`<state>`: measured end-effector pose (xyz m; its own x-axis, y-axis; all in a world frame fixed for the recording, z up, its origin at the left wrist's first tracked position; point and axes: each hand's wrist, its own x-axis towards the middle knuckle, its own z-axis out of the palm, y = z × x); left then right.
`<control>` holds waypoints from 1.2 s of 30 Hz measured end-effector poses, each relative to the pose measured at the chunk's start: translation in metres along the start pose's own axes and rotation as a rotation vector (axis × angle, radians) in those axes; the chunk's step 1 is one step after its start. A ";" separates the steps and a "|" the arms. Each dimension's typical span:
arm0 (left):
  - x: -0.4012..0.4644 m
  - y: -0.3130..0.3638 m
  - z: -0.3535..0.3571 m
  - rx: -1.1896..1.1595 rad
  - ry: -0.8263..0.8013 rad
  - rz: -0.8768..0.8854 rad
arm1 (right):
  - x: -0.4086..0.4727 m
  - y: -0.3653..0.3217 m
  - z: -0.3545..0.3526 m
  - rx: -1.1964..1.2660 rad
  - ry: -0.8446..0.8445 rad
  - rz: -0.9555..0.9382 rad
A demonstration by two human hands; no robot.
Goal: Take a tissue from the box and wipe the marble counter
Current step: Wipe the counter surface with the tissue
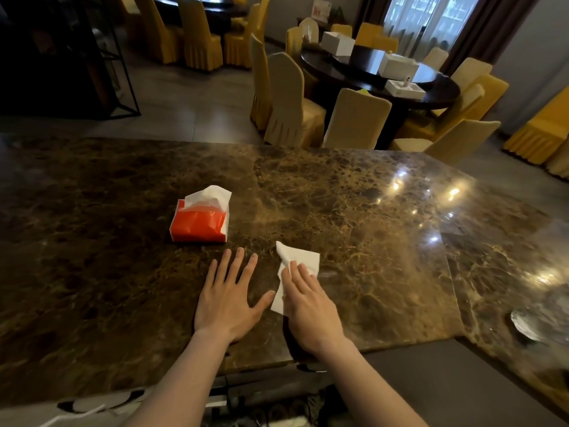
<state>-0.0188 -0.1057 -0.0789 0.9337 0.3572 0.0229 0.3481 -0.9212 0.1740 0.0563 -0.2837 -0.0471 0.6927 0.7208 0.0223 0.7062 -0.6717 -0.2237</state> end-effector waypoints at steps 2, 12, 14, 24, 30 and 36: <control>0.000 0.000 0.000 0.003 0.001 0.000 | 0.001 0.011 -0.004 -0.021 -0.007 -0.046; -0.001 -0.002 0.000 -0.009 -0.001 0.008 | 0.010 -0.004 0.005 0.051 0.112 0.091; 0.000 -0.001 0.000 0.011 -0.001 0.006 | 0.009 -0.015 0.007 0.055 0.105 -0.009; -0.001 -0.003 0.001 -0.043 0.020 0.010 | 0.016 0.044 -0.041 0.432 0.384 0.400; -0.001 -0.002 -0.002 -0.047 0.012 0.001 | 0.039 0.080 -0.060 1.013 0.374 0.904; -0.001 -0.001 -0.002 -0.053 0.012 0.005 | 0.026 0.070 -0.039 0.438 0.409 0.639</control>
<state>-0.0208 -0.1047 -0.0769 0.9342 0.3551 0.0351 0.3388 -0.9134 0.2256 0.1293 -0.3189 -0.0242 0.9940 0.0549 0.0941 0.1038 -0.7395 -0.6651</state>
